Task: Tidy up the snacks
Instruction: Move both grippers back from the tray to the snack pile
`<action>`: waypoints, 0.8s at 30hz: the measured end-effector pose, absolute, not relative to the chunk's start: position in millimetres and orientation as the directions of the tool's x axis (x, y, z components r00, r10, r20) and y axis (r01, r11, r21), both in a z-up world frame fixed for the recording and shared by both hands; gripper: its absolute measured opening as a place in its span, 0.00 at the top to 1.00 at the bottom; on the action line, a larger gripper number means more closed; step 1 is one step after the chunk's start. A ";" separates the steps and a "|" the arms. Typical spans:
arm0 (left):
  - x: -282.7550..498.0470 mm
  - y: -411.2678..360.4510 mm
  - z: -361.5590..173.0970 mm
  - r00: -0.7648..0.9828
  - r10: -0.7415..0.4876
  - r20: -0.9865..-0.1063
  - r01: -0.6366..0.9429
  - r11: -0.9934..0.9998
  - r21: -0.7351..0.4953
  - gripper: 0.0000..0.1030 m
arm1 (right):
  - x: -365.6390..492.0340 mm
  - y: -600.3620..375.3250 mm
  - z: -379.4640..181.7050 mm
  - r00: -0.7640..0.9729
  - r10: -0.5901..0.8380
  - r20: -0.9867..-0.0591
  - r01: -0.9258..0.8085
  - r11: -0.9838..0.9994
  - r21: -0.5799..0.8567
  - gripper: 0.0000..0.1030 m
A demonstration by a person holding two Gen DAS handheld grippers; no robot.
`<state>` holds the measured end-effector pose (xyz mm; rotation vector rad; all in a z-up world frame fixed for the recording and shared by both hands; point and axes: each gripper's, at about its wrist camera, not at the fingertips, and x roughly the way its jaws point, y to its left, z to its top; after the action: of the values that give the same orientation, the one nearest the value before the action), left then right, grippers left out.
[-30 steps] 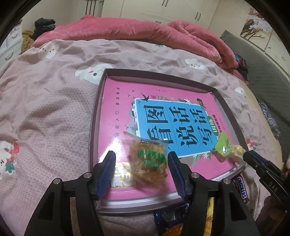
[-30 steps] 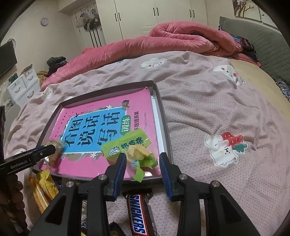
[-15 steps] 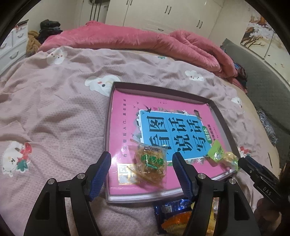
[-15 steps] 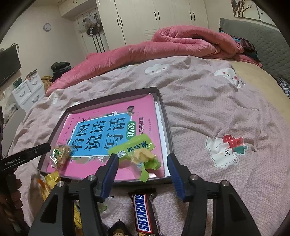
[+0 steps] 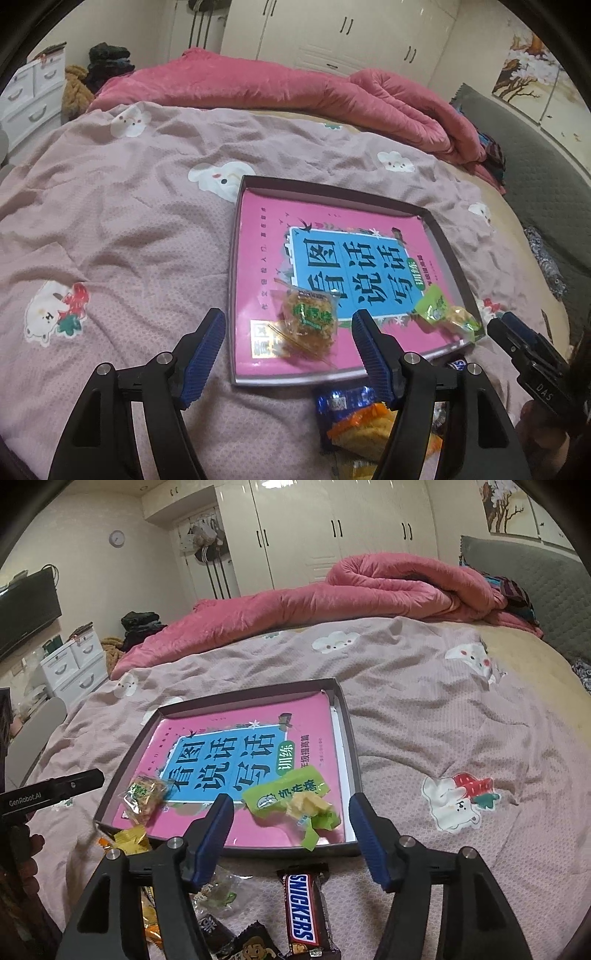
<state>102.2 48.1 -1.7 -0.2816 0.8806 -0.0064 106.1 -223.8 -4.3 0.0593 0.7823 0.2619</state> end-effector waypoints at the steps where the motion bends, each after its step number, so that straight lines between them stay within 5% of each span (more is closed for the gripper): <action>1: 100.4 47.3 -1.0 0.638 -0.124 -0.760 -0.108 0.963 -0.247 0.30 | 104.7 -223.5 -3.6 0.679 0.258 -0.687 -0.216 0.965 0.149 0.35; 24: 64.1 31.3 -0.1 0.607 -0.121 -0.785 -0.052 0.980 -0.192 0.29 | 68.1 -211.7 6.1 0.668 0.318 -0.673 -0.332 0.936 0.113 0.33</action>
<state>64.1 31.3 -0.1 -0.2035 0.9195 -0.0404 68.1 -211.7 6.1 -0.0196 0.7550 0.3667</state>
